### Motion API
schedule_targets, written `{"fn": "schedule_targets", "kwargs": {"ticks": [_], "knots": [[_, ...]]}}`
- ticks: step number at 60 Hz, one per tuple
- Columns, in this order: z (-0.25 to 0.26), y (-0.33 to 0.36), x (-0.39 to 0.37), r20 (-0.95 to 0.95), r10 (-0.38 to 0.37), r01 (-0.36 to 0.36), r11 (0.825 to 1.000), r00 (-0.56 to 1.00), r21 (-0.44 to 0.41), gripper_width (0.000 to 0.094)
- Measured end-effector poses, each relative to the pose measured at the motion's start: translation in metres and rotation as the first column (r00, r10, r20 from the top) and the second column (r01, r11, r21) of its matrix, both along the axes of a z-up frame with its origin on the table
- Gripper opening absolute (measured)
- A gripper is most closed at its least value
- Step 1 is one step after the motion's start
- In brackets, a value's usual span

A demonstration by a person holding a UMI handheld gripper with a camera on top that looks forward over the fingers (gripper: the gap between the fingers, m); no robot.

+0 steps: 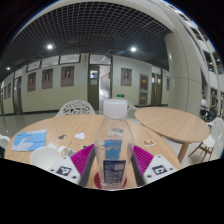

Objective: Pour water

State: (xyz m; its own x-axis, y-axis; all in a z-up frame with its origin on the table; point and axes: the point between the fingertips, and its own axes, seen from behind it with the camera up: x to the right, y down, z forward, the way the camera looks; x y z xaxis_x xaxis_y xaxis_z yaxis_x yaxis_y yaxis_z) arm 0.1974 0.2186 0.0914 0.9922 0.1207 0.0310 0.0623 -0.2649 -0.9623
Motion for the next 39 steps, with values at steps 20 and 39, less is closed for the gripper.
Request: {"fn": "schedule_targets", "kwargs": {"ticks": [20,39], "knots": [[0.026,-0.128,-0.039,0.013,0.1,-0.1,0.995,0.995,-0.016,0.0852],[0.006,-0.236,-0.078,-0.193,0.225,-0.236,0.971,0.955,-0.038,0.0848]]}}
